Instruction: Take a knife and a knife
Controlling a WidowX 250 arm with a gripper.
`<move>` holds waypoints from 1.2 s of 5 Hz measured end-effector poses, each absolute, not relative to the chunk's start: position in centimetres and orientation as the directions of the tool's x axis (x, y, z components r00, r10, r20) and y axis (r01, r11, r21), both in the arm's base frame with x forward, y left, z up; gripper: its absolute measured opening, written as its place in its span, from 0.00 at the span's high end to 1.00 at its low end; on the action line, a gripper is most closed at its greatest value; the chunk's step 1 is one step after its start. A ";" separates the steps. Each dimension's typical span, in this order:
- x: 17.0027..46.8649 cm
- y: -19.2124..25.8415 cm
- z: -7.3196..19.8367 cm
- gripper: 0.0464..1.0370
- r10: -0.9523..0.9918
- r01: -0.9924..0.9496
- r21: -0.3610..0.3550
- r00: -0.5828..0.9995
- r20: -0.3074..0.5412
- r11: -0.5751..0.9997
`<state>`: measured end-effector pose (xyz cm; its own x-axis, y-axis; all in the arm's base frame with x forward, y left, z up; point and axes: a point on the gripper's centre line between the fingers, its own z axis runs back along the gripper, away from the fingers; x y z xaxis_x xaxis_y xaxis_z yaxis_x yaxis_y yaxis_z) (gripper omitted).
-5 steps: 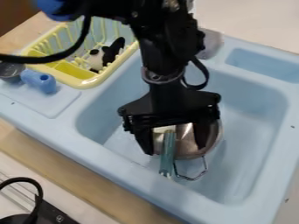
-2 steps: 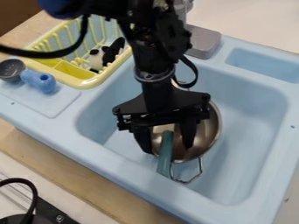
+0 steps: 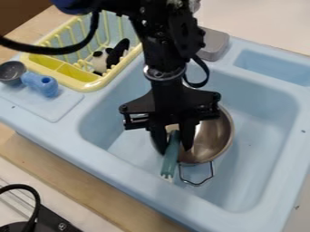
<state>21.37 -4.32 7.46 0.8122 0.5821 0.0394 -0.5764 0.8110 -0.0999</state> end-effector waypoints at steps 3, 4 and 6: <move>21.1 -4.3 8.8 0.74 0.598 -0.597 -0.043 0.800 0.048 0.801; 20.9 -4.3 10.4 0.74 0.621 -0.617 -0.070 0.781 0.072 0.784; 23.0 -5.1 14.0 0.74 0.707 -0.683 -0.184 0.680 0.192 0.707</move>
